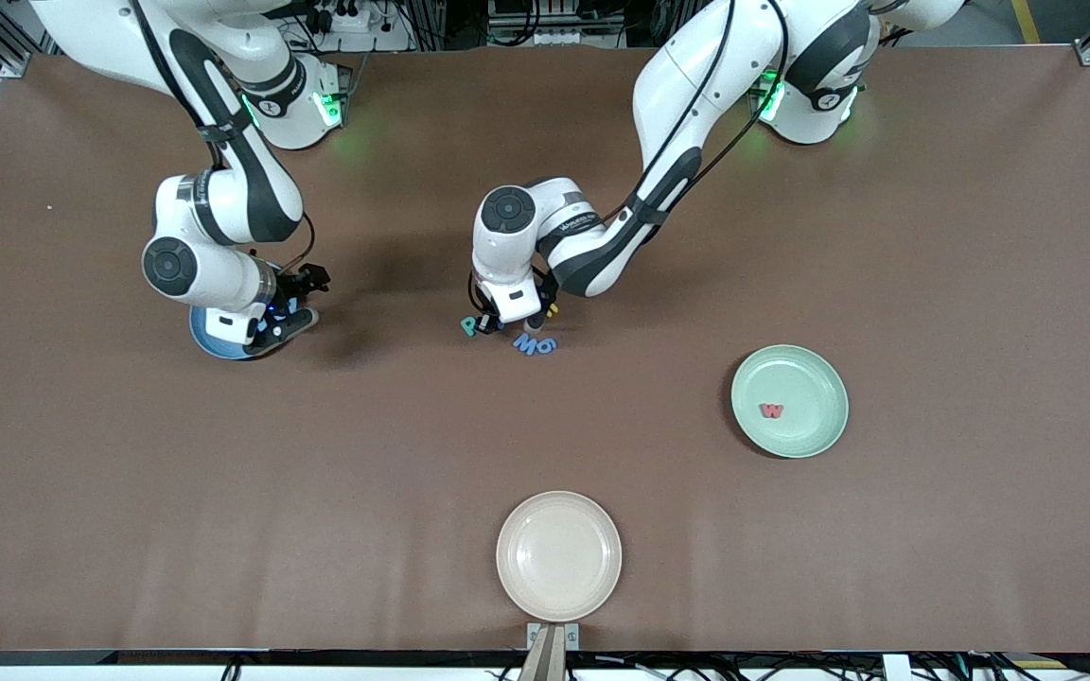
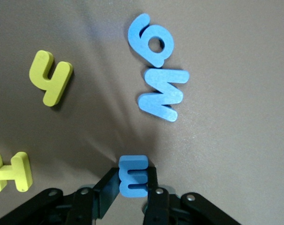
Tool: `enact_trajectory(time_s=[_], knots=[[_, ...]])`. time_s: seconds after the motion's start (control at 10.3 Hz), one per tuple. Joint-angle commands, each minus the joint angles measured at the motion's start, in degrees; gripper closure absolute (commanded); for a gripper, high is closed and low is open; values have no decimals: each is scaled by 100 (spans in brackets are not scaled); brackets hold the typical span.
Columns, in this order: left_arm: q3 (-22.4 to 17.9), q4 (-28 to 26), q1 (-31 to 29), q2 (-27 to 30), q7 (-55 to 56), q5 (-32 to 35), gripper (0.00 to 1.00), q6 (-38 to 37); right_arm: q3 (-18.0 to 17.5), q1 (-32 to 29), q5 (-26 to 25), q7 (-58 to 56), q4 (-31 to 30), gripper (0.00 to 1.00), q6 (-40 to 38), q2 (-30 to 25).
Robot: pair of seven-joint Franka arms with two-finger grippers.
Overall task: Sort uppercase to blue plate, lowercase to green plate
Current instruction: 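Carry blue E to the green plate while the right gripper reaches teal R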
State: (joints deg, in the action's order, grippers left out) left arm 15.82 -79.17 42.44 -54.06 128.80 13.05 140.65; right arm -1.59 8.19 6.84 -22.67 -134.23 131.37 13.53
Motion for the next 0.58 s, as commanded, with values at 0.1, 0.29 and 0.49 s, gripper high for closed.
enact_trajectory(time_s=[0.1,0.29,0.49], knots=[[-218,-73,28,201,84,-31,100,-492,-480,16,72,928,-68,5,-138,-219],[-298,-90,-356,517,-99,-22,100,-1020,-885,16,72,1526,-68,5,-76,-254],[-272,-90,-866,851,-467,-22,100,-1451,-1323,86,72,2184,-94,5,282,-237]])
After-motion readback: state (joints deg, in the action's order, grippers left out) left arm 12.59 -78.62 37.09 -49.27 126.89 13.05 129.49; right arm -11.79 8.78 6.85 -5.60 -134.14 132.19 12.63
